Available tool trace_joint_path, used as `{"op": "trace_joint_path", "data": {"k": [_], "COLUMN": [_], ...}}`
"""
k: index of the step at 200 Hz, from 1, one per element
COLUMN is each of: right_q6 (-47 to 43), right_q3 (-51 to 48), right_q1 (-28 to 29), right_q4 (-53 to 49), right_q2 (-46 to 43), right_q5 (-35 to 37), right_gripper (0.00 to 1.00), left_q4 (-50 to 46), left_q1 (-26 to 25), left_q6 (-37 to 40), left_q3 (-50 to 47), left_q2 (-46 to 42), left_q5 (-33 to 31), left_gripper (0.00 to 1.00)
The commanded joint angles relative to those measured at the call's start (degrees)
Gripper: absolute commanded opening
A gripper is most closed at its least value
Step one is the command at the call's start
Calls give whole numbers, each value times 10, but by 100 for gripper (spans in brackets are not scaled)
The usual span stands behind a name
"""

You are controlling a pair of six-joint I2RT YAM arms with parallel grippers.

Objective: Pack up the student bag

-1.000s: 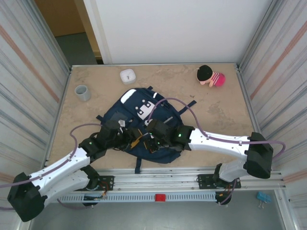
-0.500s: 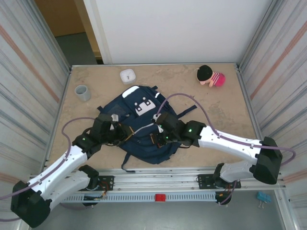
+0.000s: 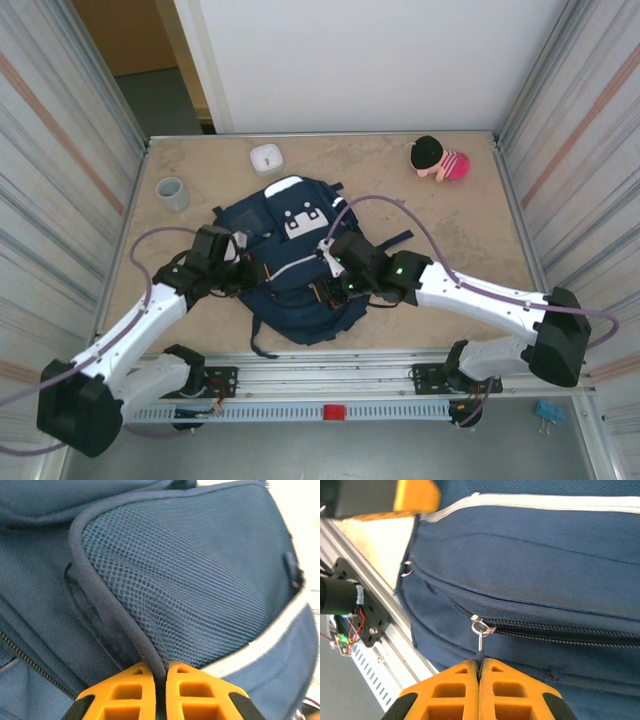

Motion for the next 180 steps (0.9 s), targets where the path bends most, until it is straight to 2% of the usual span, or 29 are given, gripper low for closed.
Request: {"op": "trace_joint_path", "data": {"k": [1, 36, 56, 72, 93, 117, 136, 157, 180], "right_q6": [29, 67, 69, 69, 67, 61, 59, 59, 59], "right_q3": [9, 23, 25, 23, 19, 21, 22, 20, 16], "right_q1": [52, 62, 56, 48, 40, 39, 38, 39, 39], "right_q4": [31, 66, 72, 69, 67, 65, 67, 71, 79], "right_q2": [14, 45, 46, 45, 45, 46, 46, 46, 48], "right_q5": [-19, 22, 33, 32, 25, 23, 22, 23, 20], "right_gripper": [0, 0, 0, 0, 0, 0, 0, 0, 0], "left_q4": [41, 80, 72, 55, 33, 31, 49, 85, 118], "left_q1": [16, 17, 16, 15, -9, -64, -108, -140, -148], "left_q6": [88, 118, 110, 77, 10, -104, -180, -224, -234], "left_q3": [43, 85, 94, 78, 41, -15, -49, -73, -81], "left_q2": [58, 111, 98, 55, -33, -121, -156, -158, -129], "left_q5": [-57, -56, -35, -11, -7, -27, -49, -61, -60], "left_gripper": [0, 0, 21, 39, 50, 52, 52, 52, 52]}}
